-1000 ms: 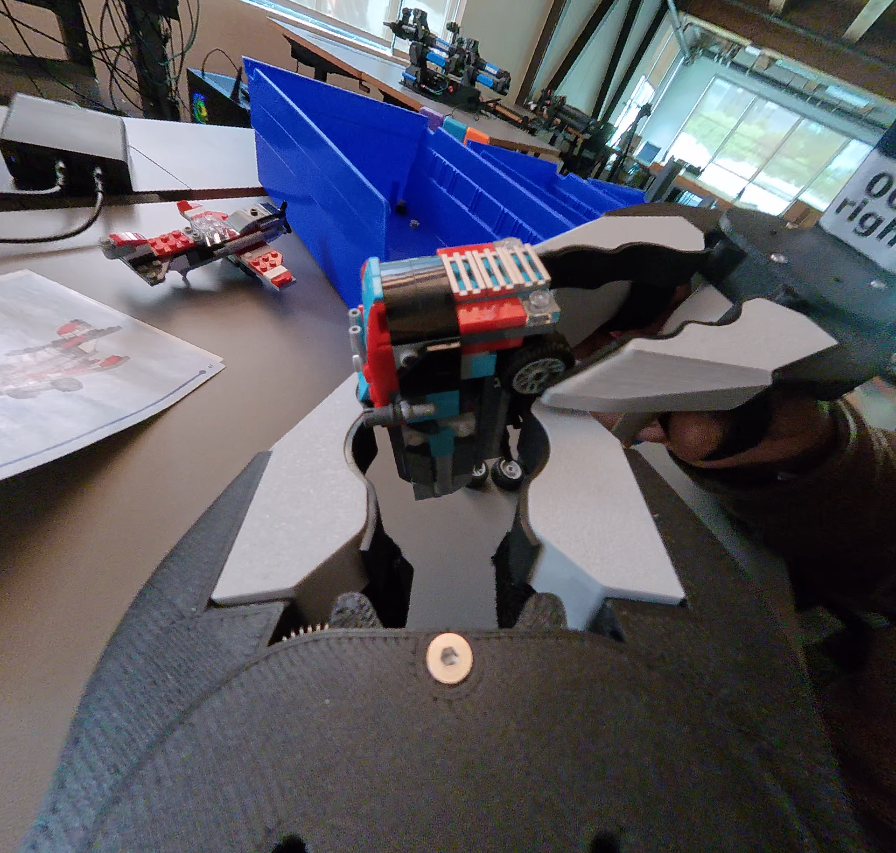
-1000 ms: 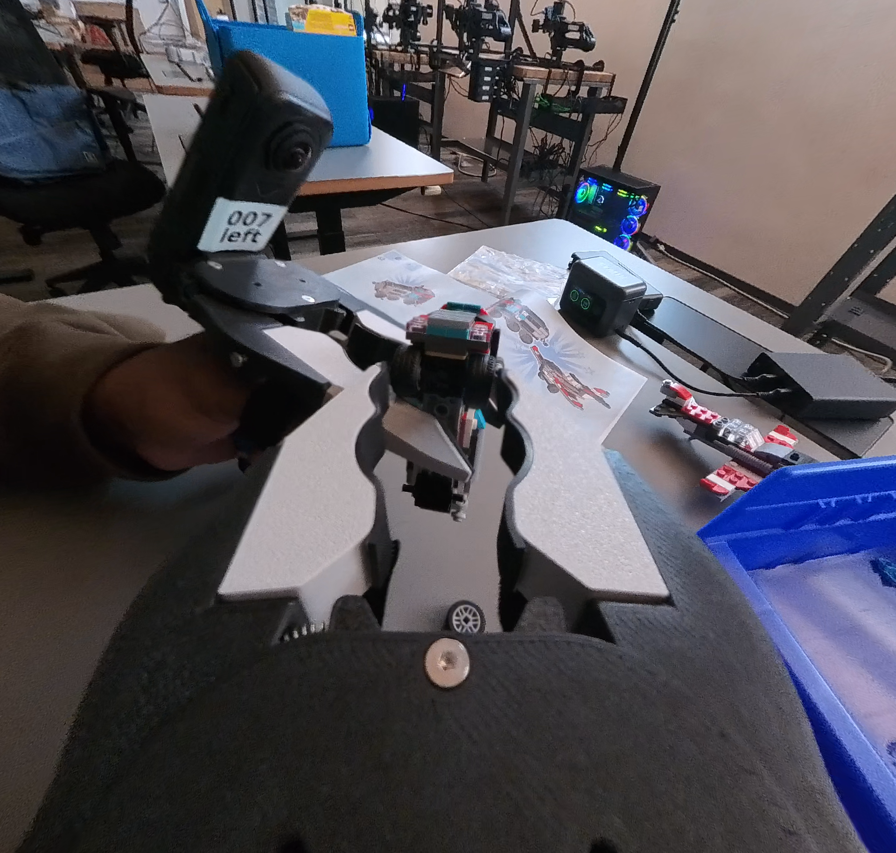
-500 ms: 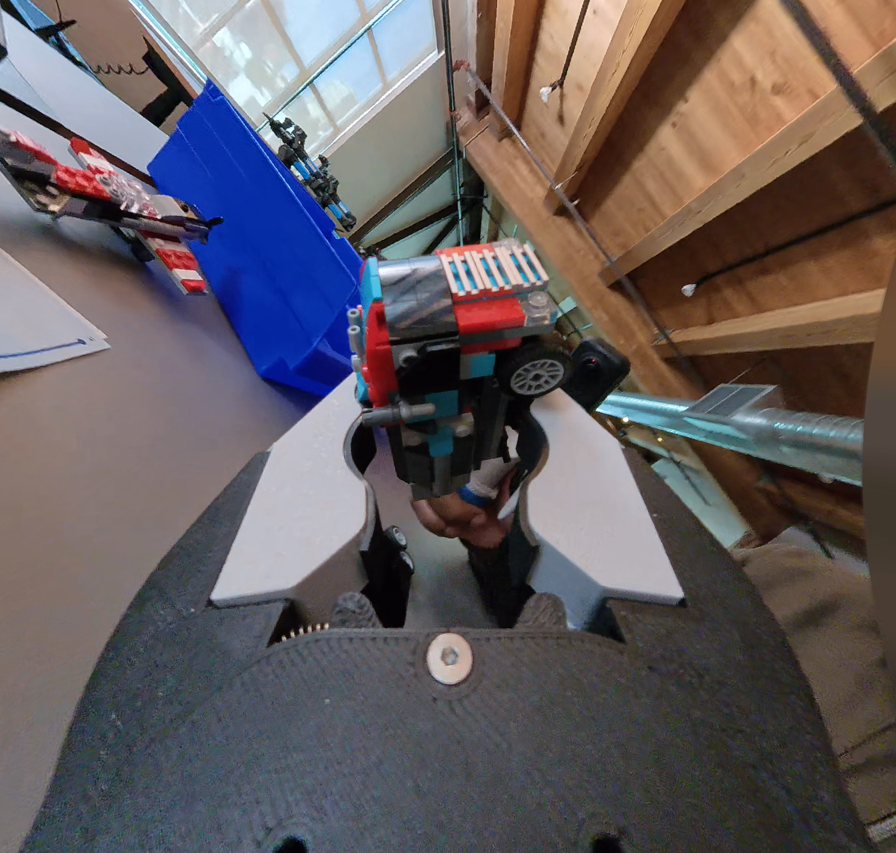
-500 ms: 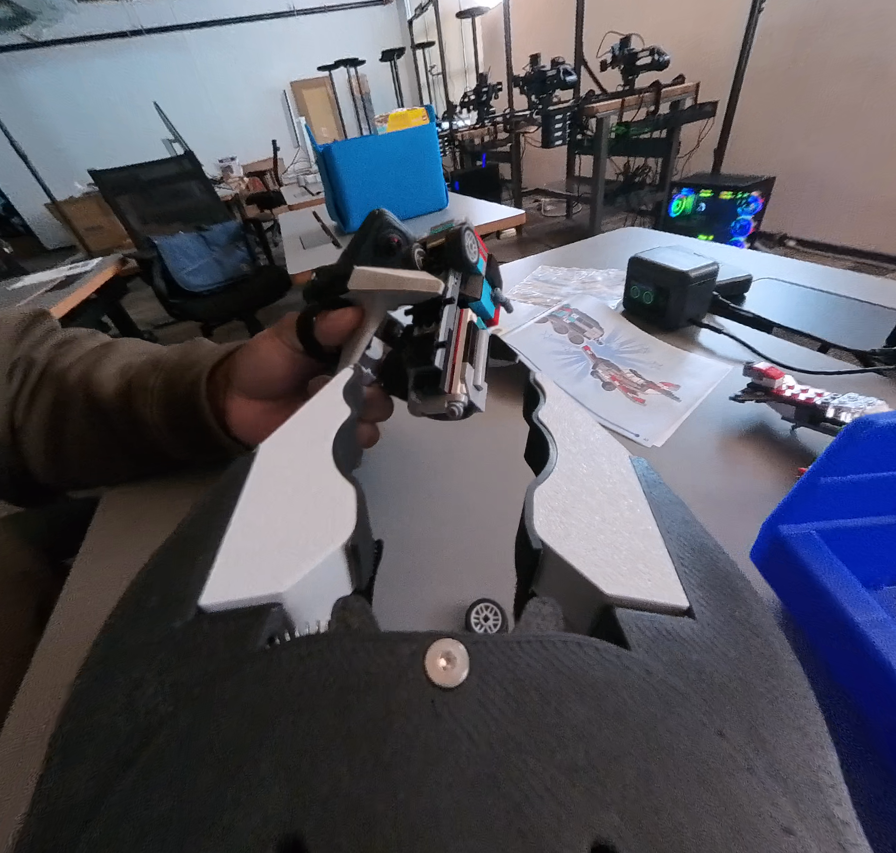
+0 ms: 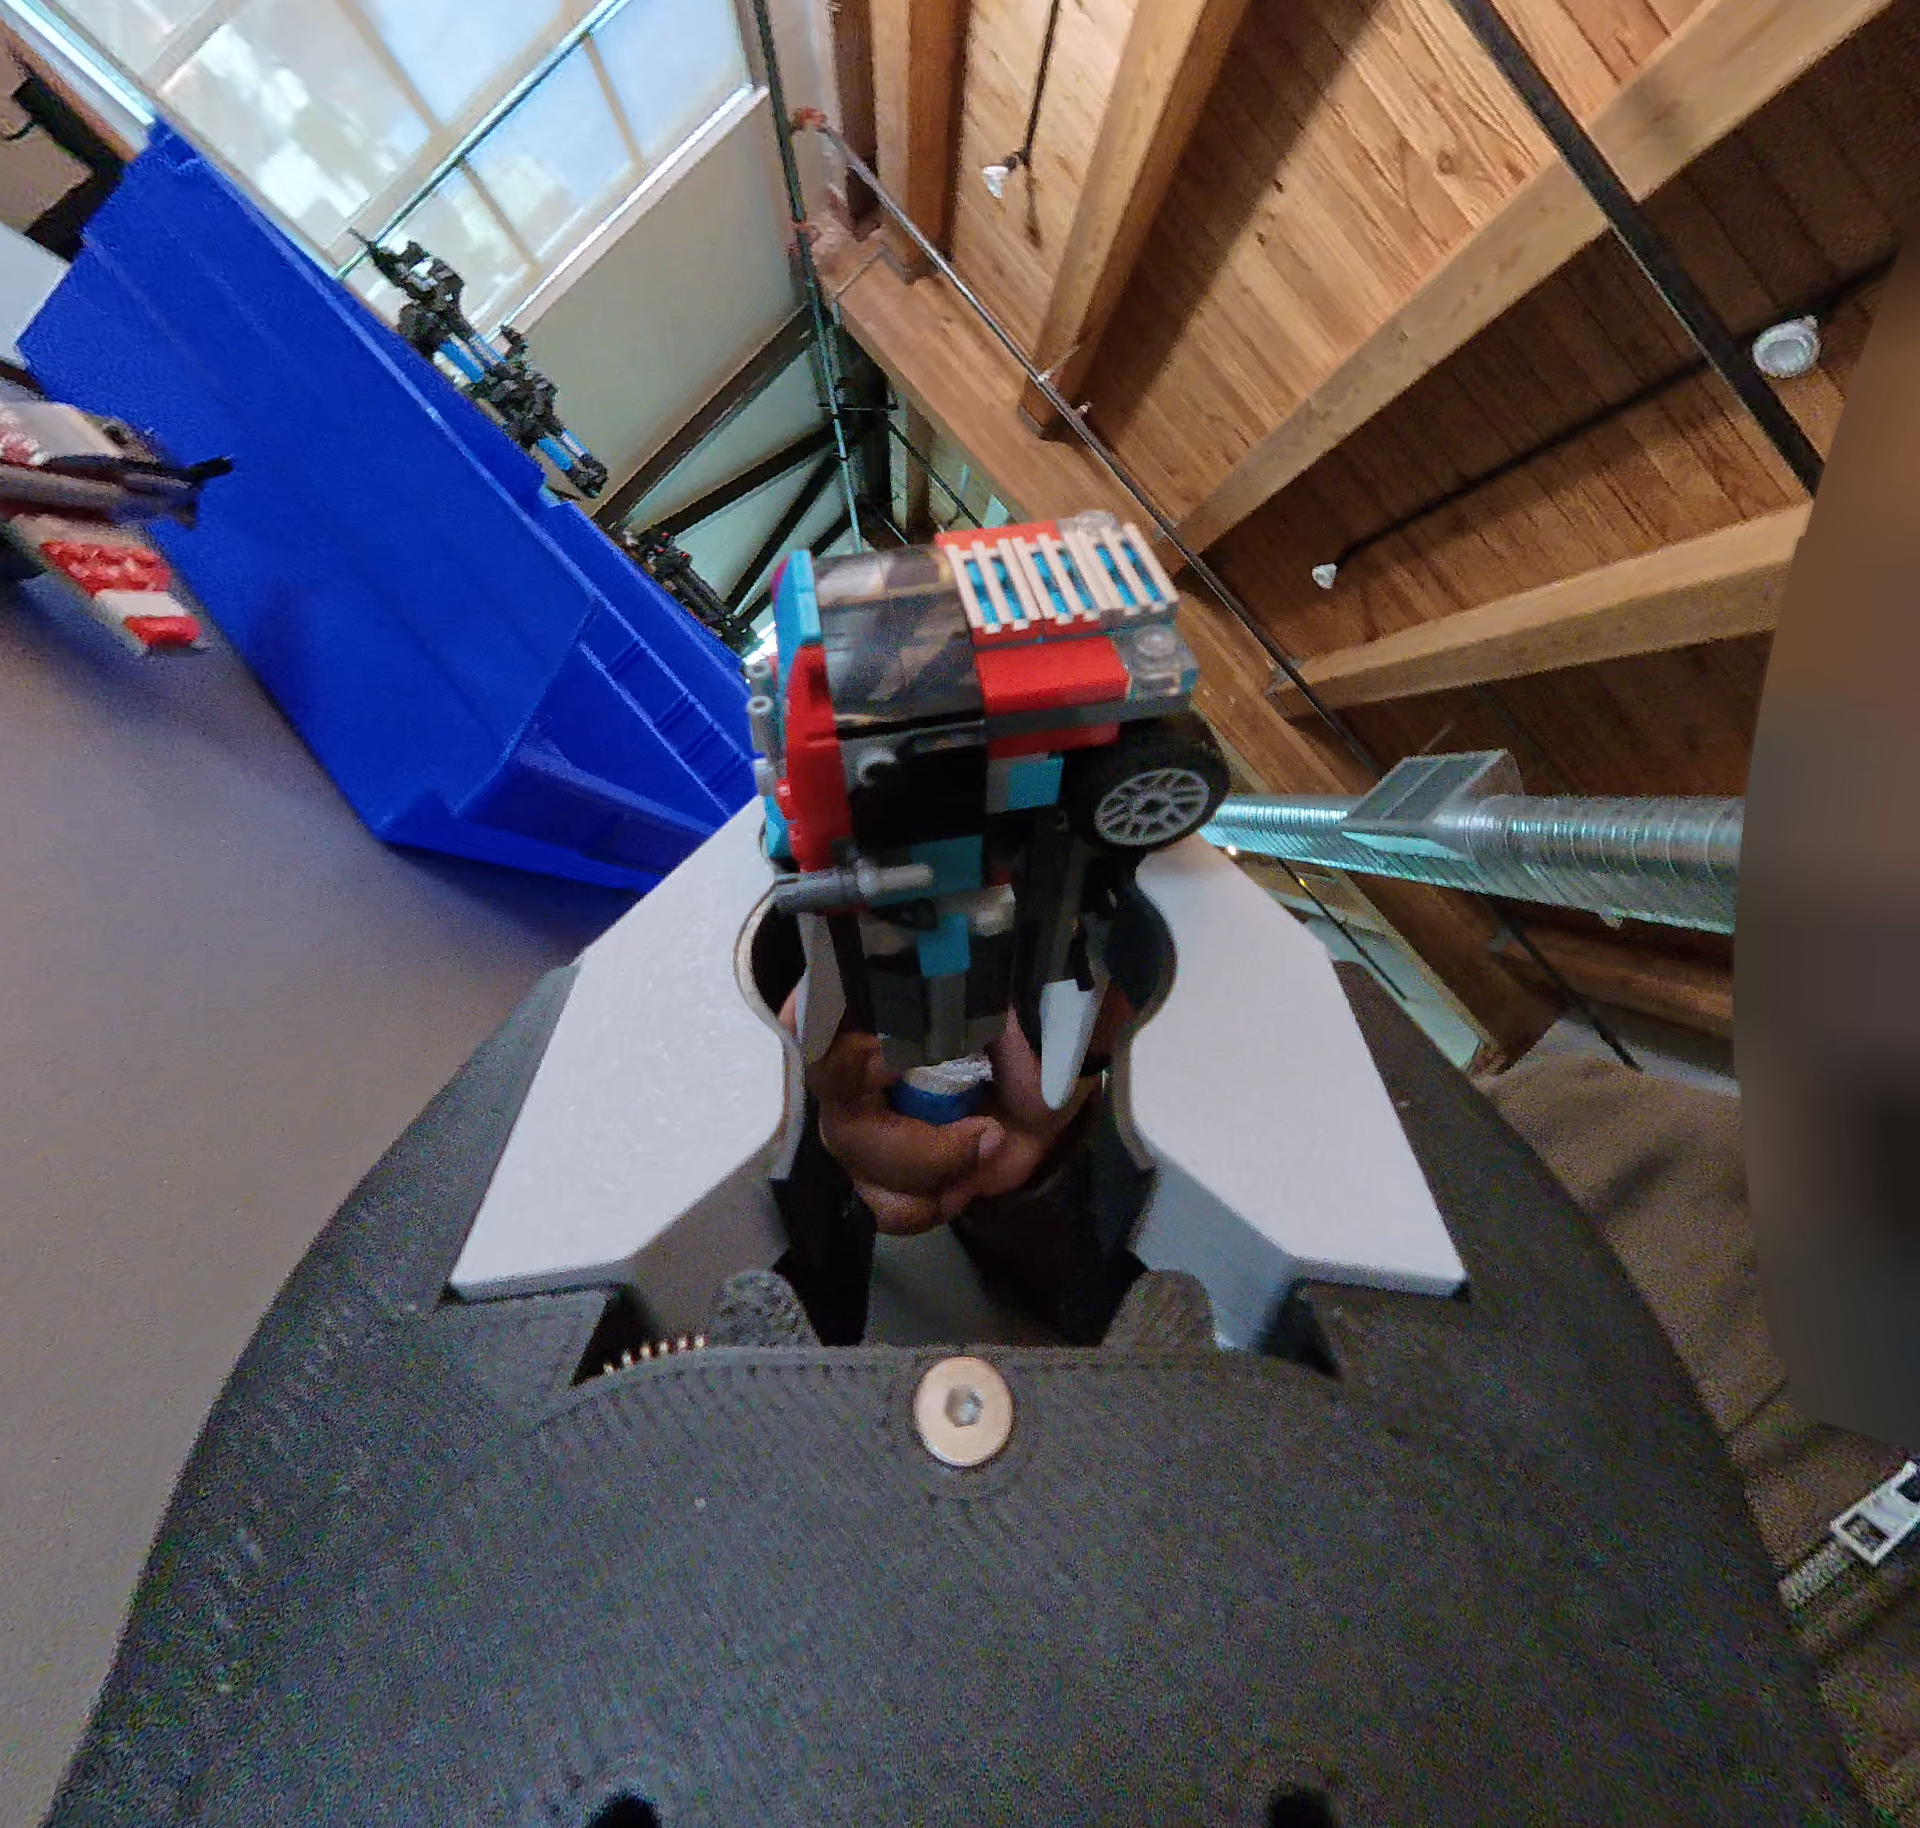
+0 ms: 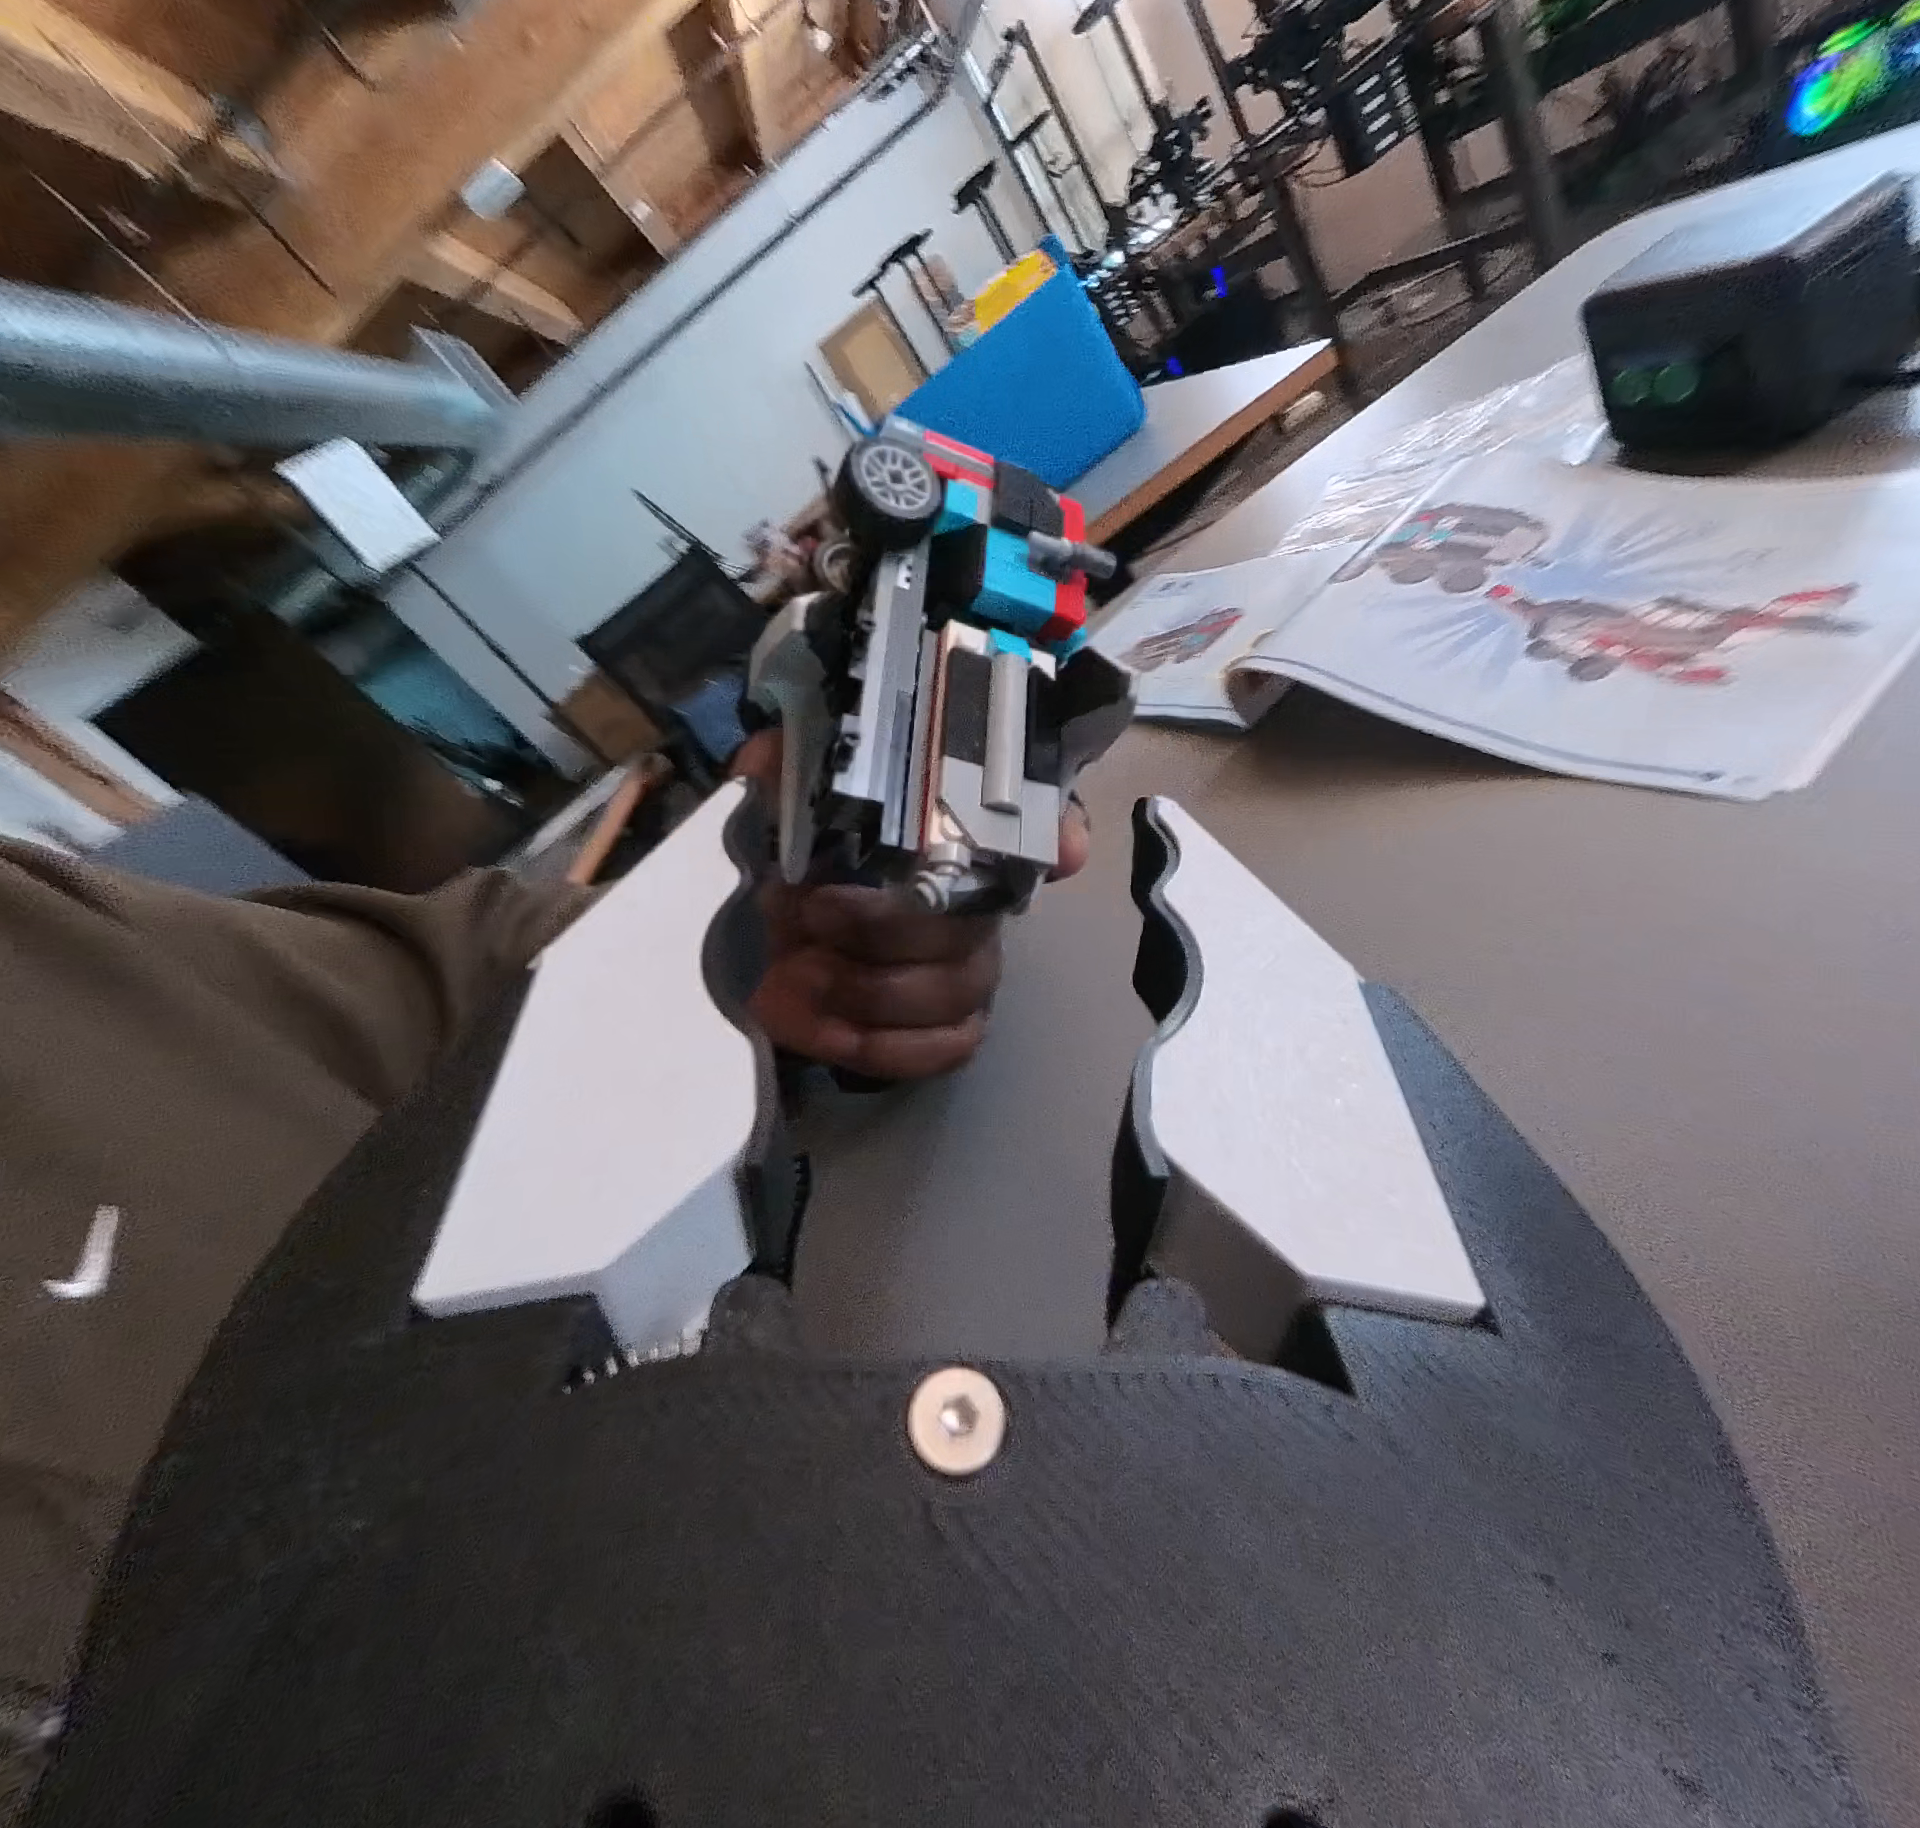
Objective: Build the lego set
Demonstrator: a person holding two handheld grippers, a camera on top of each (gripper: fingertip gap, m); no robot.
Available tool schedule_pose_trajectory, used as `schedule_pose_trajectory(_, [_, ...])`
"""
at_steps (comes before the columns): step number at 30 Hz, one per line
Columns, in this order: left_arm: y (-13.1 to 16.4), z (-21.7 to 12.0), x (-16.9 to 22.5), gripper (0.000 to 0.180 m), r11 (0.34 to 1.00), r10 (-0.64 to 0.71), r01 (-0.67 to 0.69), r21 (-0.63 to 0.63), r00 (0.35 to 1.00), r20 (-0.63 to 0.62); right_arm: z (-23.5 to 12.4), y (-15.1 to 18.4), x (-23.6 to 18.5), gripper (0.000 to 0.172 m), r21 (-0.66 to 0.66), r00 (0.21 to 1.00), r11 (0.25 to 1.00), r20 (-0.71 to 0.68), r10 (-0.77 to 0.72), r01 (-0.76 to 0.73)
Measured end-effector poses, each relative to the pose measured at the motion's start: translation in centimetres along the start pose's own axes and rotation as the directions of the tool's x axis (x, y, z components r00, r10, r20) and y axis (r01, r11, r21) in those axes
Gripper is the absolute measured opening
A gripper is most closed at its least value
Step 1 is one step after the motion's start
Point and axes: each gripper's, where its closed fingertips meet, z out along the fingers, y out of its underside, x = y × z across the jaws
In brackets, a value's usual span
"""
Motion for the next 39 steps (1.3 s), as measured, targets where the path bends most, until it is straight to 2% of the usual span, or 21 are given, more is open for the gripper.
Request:
schedule_pose_trajectory(3, [0.0,0.2,0.7,0.058,0.998,0.056,-0.056,0.0,0.998,-0.037,0.2,0.2,-0.7,0.071,-0.002,0.993,0.996,0.07,0.092,-0.092])
schedule_pose_trajectory(7, [0.4,0.5,1.4,0.058,0.998,0.062,-0.063,-0.008,0.995,-0.078,0.5,0.4,-1.7,0.065,-0.005,0.983,0.99,0.123,0.137,-0.137])
schedule_pose_trajectory(10, [0.8,0.7,1.4,0.058,0.997,0.065,-0.067,-0.033,0.995,-0.075,0.5,0.2,-1.7,0.051,0.022,0.975,0.984,0.141,0.171,-0.175])
schedule_pose_trajectory(18, [1.6,1.1,1.0,0.06,0.992,0.082,-0.084,-0.094,0.996,-0.032,-0.4,-1.4,-0.8,0.051,0.13,0.969,0.966,0.141,0.204,-0.223])
schedule_pose_trajectory(32, [1.3,1.2,1.1,0.06,0.998,0.044,-0.045,-0.041,0.999,-0.021,-0.6,-1.8,-0.7,0.051,0.16,0.977,0.969,0.125,0.171,-0.19])
schedule_pose_trajectory(39, [1.4,1.1,1.0,0.058,0.995,0.074,-0.074,-0.063,0.997,-0.008,-0.9,-1.6,-0.3,0.049,0.102,1.0,0.995,0.014,0.018,-0.019])
